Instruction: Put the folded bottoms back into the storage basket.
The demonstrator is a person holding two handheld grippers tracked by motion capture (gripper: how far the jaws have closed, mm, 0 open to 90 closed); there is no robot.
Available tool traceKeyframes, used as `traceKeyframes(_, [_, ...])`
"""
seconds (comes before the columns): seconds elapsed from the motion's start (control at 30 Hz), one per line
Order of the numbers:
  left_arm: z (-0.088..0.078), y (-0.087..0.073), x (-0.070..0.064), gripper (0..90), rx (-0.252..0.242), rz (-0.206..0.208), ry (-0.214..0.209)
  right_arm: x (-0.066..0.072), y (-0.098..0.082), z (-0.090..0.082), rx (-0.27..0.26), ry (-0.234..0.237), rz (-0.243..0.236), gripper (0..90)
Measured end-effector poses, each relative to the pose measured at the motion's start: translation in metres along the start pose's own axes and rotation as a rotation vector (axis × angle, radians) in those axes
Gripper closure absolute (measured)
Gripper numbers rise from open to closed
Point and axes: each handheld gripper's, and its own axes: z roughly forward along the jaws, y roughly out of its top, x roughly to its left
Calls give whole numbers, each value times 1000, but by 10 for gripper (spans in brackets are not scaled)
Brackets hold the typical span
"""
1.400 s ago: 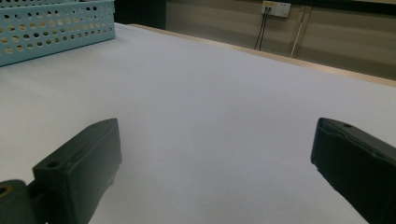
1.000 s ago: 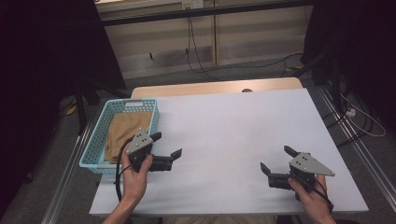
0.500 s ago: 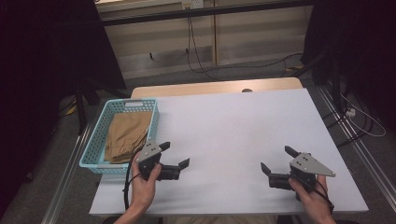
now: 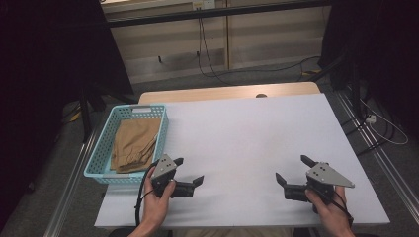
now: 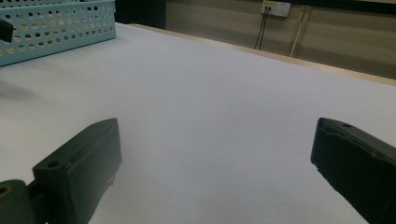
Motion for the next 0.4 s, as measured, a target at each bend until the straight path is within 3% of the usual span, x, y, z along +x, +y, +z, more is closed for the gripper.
traceKeyframes(0.1, [4, 0, -2, 41, 26, 27, 21, -1, 0, 0, 1, -2, 1, 15])
traceKeyframes(0.3, [3, 0, 2, 42, 31, 2, 41, -1, 0, 0, 3, -2, 4, 16])
traceKeyframes(0.4, [4, 0, 3, 42, 53, 17, 56, -2, 0, 1, 4, -8, 2, 16])
